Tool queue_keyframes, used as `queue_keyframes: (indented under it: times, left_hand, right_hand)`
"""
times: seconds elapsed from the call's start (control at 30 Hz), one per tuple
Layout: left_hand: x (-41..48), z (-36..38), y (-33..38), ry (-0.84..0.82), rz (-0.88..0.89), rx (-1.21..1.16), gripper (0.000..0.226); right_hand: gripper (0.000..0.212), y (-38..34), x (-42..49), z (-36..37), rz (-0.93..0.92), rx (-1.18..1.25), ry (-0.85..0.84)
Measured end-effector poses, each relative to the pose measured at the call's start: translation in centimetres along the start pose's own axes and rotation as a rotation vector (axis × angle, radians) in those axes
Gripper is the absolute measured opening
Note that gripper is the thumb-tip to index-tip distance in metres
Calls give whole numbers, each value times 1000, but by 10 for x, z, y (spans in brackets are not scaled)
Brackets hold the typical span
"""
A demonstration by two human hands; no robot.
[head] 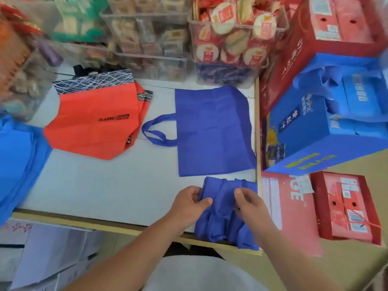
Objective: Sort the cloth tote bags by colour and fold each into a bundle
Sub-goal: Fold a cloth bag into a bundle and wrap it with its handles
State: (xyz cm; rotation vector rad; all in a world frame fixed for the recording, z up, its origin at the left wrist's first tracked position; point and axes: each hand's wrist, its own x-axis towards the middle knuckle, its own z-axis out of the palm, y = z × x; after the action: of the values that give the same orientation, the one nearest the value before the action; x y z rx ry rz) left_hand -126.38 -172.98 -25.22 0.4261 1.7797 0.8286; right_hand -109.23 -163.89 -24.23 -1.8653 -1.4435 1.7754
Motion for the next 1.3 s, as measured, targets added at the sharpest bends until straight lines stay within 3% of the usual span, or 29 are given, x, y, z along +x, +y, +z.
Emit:
queue_keyframes:
  times: [0.13,0.27,0.4,0.53,0.63,0.73,0.8,0.9,1.07,1.17,1.3]
  left_hand:
    - [18,18,-12,157,-5,34,12]
    - [39,36,-14,207,16,8,14]
    - [54,32,-17,209,-15,238,37]
    - [67,3,-15,457,15,165,49]
    - [87,-15,-10,454,-51,95,60]
    - [101,-16,-5,415,-131,-46,67]
    - [109,-14,-3,422,-161,-79,57]
    - [112,-10,-2,394,-126,-48,23]
    - [99,-13,32,308,1,-167,15]
    - [83,-24,69,285,122,-265,10]
    - [74,-66,95,459,235,-240,6]
  right_hand:
    - [19,4,1,-19,-54,-101,42]
    - [18,-1,-3,-30,-126,-189,-40]
    - [16,-17,10,-34,-216,-311,-114]
    - [12,-47,32,-26,-320,-405,-174]
    - [11,-54,53,-20,-396,-472,-166]
    - [20,-48,76,-16,-427,-628,-56]
    - [35,-48,89,-18,-387,-690,2]
    - [50,-56,106,-23,-299,-769,17]
    - [65,-69,130,-32,-282,-707,128]
    - [66,-84,133,-33,-199,-548,122]
    - [53,-112,122,-20,-235,-352,97]
